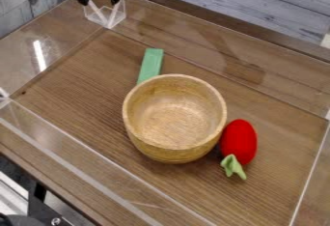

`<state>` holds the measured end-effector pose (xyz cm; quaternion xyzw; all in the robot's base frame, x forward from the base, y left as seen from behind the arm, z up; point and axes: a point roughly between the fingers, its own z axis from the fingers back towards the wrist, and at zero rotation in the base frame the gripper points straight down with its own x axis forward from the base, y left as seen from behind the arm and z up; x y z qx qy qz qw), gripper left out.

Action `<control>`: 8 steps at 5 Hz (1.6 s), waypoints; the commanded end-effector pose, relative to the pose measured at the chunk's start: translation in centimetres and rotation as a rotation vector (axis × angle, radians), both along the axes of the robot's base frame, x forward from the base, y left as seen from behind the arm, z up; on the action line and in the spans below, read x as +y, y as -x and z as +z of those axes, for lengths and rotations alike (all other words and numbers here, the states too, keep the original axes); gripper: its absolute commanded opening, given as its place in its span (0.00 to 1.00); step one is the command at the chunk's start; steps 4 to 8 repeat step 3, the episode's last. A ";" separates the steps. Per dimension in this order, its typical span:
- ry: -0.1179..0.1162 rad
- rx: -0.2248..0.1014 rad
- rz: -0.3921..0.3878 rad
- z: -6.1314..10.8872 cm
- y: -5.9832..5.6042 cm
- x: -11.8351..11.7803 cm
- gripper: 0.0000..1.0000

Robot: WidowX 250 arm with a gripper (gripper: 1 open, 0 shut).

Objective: Remove the green block from the brown bowl and put it on the table

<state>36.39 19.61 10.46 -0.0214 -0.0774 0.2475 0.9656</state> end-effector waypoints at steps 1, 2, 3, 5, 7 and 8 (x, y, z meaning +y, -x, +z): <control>-0.035 -0.088 0.005 4.8 0.0 -0.9 1.00; -0.017 -0.091 -0.049 6.0 -0.4 -0.8 1.00; -0.014 -0.082 -0.085 6.2 -0.6 0.2 0.00; -0.014 -0.082 -0.085 6.2 -0.6 0.2 0.00; -0.014 -0.082 -0.085 6.2 -0.6 0.2 0.00; -0.014 -0.082 -0.085 6.2 -0.6 0.2 0.00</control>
